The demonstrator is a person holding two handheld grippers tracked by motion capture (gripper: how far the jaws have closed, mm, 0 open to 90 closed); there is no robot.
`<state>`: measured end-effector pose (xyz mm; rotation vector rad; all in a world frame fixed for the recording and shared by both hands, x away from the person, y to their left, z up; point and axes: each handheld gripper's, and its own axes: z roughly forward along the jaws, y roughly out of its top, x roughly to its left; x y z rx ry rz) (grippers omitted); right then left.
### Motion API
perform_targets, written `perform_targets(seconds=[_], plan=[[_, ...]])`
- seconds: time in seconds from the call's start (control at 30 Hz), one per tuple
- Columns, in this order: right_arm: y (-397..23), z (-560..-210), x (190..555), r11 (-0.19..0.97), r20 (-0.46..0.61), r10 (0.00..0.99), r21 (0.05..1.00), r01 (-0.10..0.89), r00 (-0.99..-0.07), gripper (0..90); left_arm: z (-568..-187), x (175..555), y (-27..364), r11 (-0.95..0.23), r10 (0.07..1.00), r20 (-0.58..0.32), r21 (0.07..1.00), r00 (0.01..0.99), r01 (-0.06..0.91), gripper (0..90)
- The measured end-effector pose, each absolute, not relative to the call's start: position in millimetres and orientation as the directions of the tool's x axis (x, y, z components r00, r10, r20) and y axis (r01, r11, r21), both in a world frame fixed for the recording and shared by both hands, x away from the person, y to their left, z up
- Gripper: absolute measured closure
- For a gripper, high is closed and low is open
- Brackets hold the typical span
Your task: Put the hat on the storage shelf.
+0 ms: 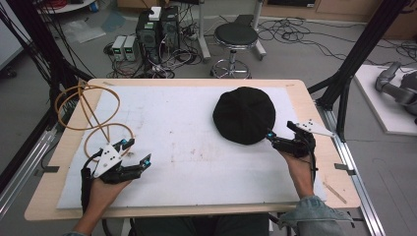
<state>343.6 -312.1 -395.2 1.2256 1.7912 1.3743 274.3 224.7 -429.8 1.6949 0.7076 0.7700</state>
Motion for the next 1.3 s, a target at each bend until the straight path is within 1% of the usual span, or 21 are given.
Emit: perform_targets(seconds=[0.53, 0.8, 1.13, 1.3], plan=[[-308.0, -390.8, 343.0, 0.042, 0.102, 0.901, 0.947, 0.320, -0.422, 11.3, -430.4, 273.5, 225.1, -0.234, 0.775, 0.142, 0.970, 0.616, 0.071, 23.4], [-304.8, -385.9, 343.1, 0.038, 0.094, 0.902, 0.955, 0.296, -0.420, 11.3, -430.6, 273.2, 224.5, -0.246, 0.772, 0.154, 0.967, 0.617, 0.067, 23.5], [-289.3, -376.6, 357.0, 0.060, 0.073, 0.898, 0.956, 0.286, -0.434, 11.4, -430.7, 272.7, 224.6, -0.248, 0.773, 0.155, 0.966, 0.615, 0.068, 23.6], [-281.6, -371.8, 367.6, 0.045, 0.086, 0.899, 0.957, 0.285, -0.430, 11.5, -430.8, 272.5, 224.3, -0.244, 0.774, 0.152, 0.967, 0.615, 0.068, 23.6]])
